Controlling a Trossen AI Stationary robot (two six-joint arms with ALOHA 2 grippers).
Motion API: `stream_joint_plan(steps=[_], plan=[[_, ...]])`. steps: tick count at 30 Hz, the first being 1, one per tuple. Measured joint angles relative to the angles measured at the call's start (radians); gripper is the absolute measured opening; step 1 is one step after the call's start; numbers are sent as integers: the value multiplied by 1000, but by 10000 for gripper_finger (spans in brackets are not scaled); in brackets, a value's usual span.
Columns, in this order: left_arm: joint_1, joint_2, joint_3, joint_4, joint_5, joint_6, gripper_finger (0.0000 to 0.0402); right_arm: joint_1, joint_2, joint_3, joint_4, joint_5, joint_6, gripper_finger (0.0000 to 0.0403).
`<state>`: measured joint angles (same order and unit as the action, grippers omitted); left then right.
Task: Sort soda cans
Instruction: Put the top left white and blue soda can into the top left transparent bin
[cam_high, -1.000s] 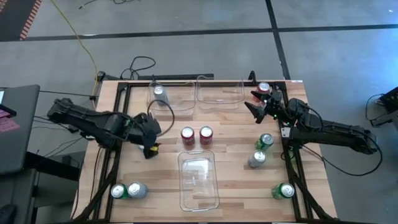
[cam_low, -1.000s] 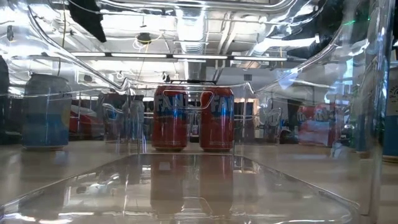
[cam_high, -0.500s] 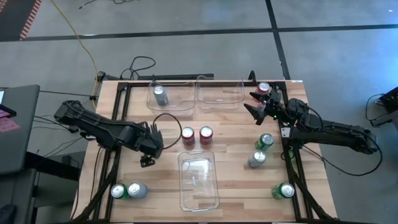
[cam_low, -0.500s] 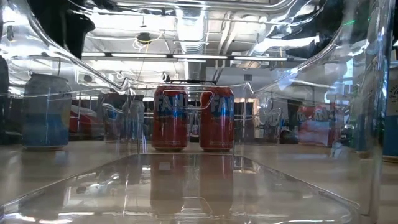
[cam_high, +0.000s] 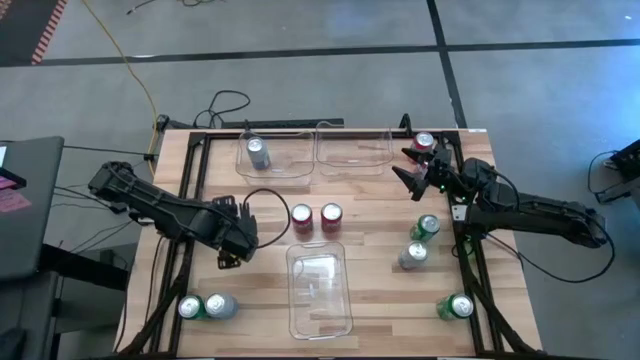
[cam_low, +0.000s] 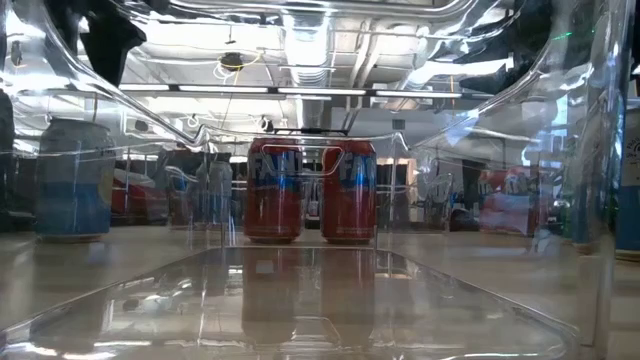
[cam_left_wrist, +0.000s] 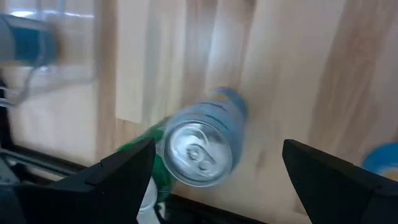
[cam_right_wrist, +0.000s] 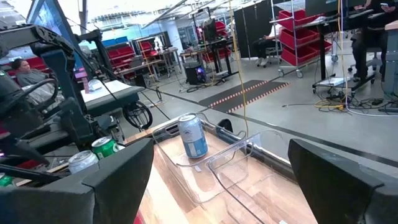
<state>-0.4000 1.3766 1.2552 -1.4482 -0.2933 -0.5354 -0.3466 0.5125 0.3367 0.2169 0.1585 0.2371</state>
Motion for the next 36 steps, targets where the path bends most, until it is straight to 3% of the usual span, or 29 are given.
stream_joint_plan(steps=[8,17,28,36], plan=[[0,0,-10,10,-9,-58,345,0,0,0,0,-1,0,388],[0,-8,-146,42,-3,-42,345,1,0,0,0,-4,0,388],[40,-14,-286,193,-1,44,346,0,0,0,2,-4,0,388],[56,-10,-272,196,1,19,324,0,0,0,2,-3,0,388]])
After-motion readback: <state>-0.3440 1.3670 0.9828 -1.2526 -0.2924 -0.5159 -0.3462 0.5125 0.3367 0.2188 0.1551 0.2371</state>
